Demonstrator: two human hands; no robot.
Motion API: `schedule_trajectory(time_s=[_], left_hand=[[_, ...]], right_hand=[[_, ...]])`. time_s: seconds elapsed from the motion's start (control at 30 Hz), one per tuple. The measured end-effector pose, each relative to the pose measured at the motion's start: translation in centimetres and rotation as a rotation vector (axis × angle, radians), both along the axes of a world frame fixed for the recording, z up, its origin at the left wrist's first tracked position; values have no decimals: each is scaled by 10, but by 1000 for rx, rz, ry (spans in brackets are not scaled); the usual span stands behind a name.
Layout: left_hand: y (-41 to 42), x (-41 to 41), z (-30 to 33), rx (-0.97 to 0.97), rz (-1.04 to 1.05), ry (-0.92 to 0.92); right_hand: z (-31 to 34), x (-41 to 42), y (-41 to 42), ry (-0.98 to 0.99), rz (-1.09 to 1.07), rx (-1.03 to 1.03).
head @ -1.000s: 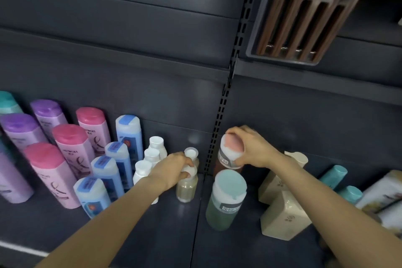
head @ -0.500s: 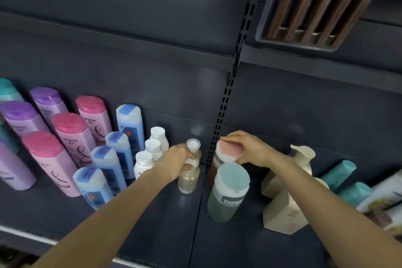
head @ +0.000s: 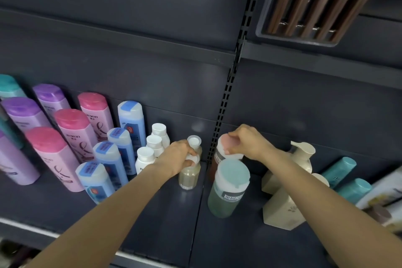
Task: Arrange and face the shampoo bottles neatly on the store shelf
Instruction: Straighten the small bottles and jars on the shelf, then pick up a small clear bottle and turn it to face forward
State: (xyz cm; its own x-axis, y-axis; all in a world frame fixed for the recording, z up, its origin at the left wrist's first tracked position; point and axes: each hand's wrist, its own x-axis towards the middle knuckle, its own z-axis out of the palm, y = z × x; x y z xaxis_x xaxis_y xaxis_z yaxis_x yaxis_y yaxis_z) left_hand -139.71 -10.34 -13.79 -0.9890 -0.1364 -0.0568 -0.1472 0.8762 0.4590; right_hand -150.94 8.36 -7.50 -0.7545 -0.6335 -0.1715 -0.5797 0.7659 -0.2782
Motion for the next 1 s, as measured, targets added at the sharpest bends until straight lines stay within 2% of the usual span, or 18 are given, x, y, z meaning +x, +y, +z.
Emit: schedule_trajectory(time_s=[0.13, 0.37, 0.57, 0.67, 0.8, 1.0], left_hand=[[0, -1, -1, 1, 8, 1], [3, 2, 2, 4, 12, 16], [12, 5, 5, -19, -1, -33], [14, 3, 5, -68, -19, -69], [15, 2, 7, -50, -19, -52], [7, 24, 29, 8, 43, 70]], right_hand=[[8, -11, 4, -49, 98, 83], [2, -11, 11, -72, 123, 35], [-7, 12, 14, -29, 32, -162], [-11, 22, 17, -126, 6, -182], [-6, 23, 22, -227, 48, -105], [-4, 24, 24, -257, 48, -89]])
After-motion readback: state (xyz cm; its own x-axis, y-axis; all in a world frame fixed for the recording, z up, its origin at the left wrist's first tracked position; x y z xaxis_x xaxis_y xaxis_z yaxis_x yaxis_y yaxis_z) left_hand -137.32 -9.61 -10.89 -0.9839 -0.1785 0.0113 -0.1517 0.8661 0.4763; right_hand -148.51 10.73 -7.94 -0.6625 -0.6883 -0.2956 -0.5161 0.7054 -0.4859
